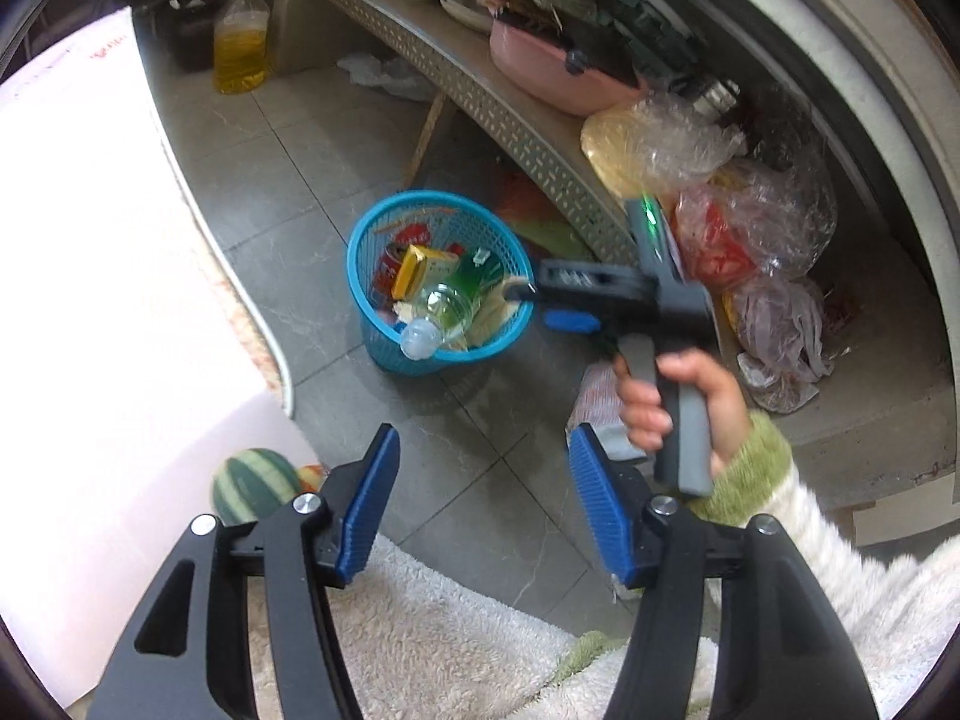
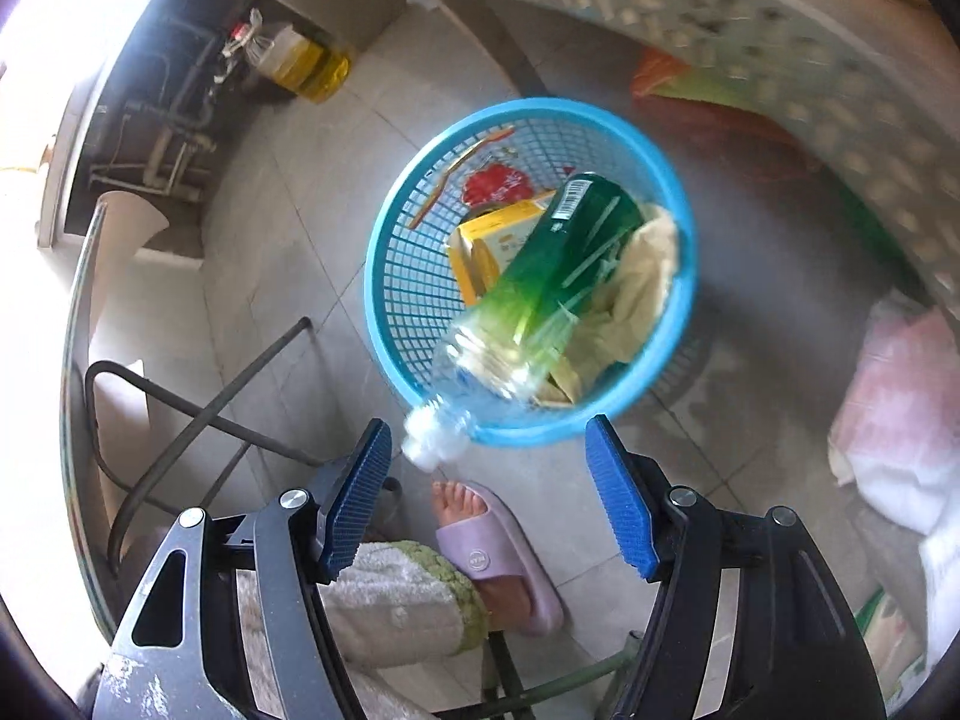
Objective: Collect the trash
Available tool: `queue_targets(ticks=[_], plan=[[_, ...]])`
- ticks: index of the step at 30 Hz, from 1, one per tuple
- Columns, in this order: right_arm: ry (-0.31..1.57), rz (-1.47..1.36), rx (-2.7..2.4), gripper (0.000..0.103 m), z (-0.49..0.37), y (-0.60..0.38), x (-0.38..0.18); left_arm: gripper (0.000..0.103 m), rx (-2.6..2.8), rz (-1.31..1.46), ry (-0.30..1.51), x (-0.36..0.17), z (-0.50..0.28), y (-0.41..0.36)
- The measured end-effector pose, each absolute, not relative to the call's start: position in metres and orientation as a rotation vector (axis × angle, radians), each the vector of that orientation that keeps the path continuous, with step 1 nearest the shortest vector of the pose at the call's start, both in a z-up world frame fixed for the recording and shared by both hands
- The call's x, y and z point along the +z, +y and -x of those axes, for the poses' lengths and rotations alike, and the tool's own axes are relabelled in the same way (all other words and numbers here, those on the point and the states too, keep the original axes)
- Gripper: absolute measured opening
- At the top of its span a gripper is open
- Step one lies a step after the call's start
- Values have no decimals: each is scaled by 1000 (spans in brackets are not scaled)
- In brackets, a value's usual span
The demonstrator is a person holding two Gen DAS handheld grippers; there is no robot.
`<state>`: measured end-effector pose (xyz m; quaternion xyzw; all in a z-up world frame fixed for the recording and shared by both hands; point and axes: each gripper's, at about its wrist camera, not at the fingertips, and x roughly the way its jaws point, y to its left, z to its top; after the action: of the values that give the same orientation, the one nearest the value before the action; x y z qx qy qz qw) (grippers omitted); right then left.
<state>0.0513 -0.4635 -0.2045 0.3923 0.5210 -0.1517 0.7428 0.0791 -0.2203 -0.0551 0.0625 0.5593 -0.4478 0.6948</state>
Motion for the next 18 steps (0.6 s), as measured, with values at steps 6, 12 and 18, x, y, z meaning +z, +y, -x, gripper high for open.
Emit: queue_targets(ticks=[6,12,18], plan=[[1064,-719,-300,66,-26,-429,-154,63,-966,-86,1140,-27,-76,-194],[874,-408,-195,85,-1,-347,-74,87,-846,-25,954,9,-70,-144],[669,-186,-164,95,27,-274,-16,97,-632,25,756,44,-56,-88]])
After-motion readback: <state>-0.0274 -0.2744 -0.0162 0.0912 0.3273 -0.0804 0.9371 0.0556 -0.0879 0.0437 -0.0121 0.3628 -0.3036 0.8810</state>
